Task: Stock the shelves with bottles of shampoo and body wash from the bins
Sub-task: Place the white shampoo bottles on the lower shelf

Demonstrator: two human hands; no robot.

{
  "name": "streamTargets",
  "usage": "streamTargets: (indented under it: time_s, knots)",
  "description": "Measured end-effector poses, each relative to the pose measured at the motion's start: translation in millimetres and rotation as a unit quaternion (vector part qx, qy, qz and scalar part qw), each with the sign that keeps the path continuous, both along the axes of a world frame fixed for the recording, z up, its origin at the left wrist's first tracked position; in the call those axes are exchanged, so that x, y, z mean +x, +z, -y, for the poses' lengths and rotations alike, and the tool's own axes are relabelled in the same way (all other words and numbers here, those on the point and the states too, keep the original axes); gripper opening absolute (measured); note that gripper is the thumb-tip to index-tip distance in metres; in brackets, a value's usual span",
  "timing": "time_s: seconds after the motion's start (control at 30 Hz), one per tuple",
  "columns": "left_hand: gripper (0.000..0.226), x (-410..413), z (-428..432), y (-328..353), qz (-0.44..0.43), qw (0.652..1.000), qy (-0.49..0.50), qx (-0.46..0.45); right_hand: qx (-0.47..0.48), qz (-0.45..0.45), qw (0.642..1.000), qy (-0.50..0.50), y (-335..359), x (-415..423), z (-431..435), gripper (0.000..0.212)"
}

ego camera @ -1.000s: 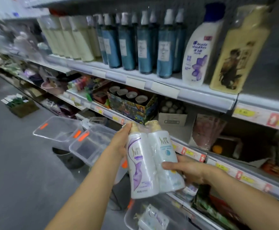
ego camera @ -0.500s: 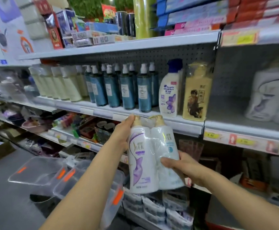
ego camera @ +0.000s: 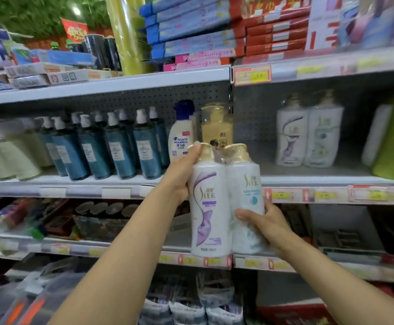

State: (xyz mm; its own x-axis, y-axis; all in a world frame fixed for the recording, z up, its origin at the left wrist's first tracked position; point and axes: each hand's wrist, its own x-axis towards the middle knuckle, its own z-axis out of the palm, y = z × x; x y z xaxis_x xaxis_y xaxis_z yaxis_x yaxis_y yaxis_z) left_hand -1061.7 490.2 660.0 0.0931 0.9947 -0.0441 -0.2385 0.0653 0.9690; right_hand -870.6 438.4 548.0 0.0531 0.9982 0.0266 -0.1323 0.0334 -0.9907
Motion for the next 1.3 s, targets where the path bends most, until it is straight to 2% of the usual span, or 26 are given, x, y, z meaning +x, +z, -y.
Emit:
streamTargets:
  time_s: [0.13,0.3,0.37,0.47,0.57,0.6,1.0,1.17,1.3]
  knots:
    - [0.043,45.7,3.6,-6.7,-0.024,0.997,-0.077,0.021,0.014,-0.018,0.998,-0.056,7.0,42.5,2.6,0.07]
    - [0.043,97.0,4.6,-21.1,-0.01,0.991,-0.129,0.032,0.034,0.018,0.993,-0.116,24.3,94.8,-1.5,0.051]
    - [0.036,114.5,0.1,-23.4,0.005,0.99,-0.129,0.055,0.045,0.036,0.989,-0.138,31.4,110.2,-4.5,0.052]
    - [0.05,136.6,-6.6,-22.2,-0.015,0.989,-0.121,0.086,0.064,0.061,0.984,-0.153,42.2,126.5,-8.1,0.05]
    - [0.027,149.9,-14.0,-13.3,-0.03,0.986,-0.106,0.123,0.079,0.08,0.981,-0.157,50.9,140.1,-16.0,0.053]
    - [0.025,153.1,-15.0,-8.1,-0.03,0.986,-0.103,0.127,0.083,0.088,0.98,-0.159,53.7,144.1,-19.4,0.056]
    - [0.071,204.8,-64.3,23.5,0.036,0.988,-0.086,0.124,0.126,0.127,0.967,-0.181,91.4,193.5,-64.6,0.059]
    - [0.07,226.1,-88.7,15.8,0.016,0.986,-0.098,0.133,0.105,0.132,0.965,-0.199,87.5,215.4,-82.1,0.063]
    - [0.09,239.0,-100.0,0.7,-0.019,0.99,-0.072,0.119,0.095,0.13,0.968,-0.194,79.4,226.2,-90.0,0.058]
